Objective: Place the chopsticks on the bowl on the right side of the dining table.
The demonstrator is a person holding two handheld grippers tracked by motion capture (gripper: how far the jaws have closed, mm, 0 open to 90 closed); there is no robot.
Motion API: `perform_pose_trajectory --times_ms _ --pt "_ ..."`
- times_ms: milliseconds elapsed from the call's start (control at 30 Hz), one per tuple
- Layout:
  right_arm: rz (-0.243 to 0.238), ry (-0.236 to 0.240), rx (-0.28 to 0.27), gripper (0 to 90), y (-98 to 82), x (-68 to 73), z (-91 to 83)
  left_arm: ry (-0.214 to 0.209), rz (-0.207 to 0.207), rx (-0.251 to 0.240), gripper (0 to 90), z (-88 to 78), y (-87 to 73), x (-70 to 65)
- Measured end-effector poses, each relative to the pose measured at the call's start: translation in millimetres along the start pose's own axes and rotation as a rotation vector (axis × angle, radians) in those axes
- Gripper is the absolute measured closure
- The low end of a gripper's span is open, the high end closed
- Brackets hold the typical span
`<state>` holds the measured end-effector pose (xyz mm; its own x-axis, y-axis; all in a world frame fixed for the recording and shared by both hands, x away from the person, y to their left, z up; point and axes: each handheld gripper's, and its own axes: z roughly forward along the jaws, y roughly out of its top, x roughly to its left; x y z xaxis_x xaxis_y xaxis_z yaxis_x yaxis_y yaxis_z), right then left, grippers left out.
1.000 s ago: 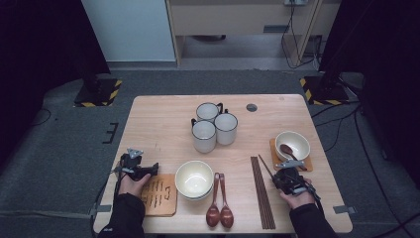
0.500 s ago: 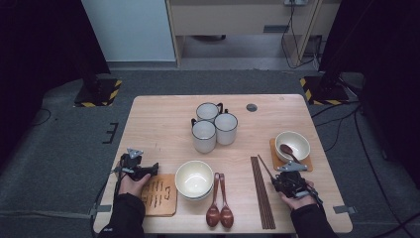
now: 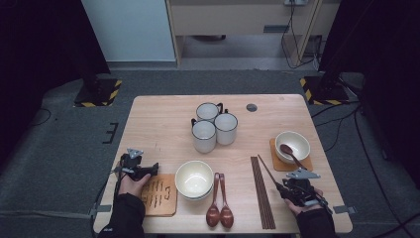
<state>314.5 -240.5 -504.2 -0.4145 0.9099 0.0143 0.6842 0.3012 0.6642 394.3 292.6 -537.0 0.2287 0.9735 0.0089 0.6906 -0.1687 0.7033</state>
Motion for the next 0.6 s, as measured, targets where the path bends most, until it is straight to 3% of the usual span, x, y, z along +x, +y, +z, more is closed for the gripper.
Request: perform_pose_trajectory --times_ms 600 --pt "-0.007 -0.007 0.070 75.5 -1.4 1.5 11.5 0.000 0.000 0.000 1.8 0.0 0.0 0.0"
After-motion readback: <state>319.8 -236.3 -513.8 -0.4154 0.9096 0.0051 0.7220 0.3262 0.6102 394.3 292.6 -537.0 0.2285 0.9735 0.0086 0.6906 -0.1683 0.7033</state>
